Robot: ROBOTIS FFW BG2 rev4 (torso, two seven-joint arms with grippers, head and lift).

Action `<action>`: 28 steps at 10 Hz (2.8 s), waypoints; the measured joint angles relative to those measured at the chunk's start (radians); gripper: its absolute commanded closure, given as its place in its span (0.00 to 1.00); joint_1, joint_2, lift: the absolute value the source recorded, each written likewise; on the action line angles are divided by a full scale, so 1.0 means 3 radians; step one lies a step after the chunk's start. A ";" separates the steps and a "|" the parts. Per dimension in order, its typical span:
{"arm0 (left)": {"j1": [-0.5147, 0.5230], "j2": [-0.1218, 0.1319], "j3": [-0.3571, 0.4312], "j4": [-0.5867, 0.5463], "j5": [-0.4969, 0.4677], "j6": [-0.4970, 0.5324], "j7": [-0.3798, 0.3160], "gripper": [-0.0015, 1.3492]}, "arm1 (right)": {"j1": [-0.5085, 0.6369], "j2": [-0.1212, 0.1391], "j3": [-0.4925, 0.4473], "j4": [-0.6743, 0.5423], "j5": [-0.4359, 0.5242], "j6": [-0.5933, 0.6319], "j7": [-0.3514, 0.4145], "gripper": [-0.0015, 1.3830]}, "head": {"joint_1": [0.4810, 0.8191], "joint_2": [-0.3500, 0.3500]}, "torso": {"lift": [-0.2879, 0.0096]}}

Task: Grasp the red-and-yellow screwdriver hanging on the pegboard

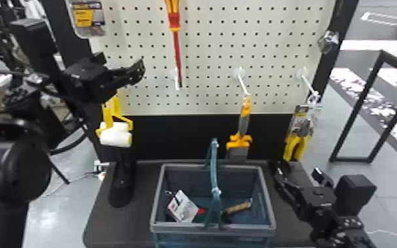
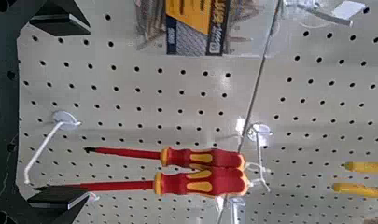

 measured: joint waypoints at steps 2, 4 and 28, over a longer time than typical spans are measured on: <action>-0.0148 0.0016 -0.0126 0.0083 0.0198 0.0011 -0.0050 0.07 | -0.0007 -0.0002 0.0008 0.0015 0.0003 0.0000 0.0005 0.16 | 0.20 0.50 | 0.63; -0.0286 0.0038 -0.0255 0.0171 0.0356 0.0024 -0.0083 0.07 | -0.0013 -0.0005 0.0009 0.0022 0.0003 0.0000 0.0012 0.16 | 0.20 0.50 | 0.63; -0.1286 0.0211 -0.0953 0.0942 0.0488 0.0301 -0.0496 0.90 | -0.0125 -0.0124 0.0080 0.0092 -0.0047 -0.0042 0.0149 0.16 | 0.20 0.50 | 0.63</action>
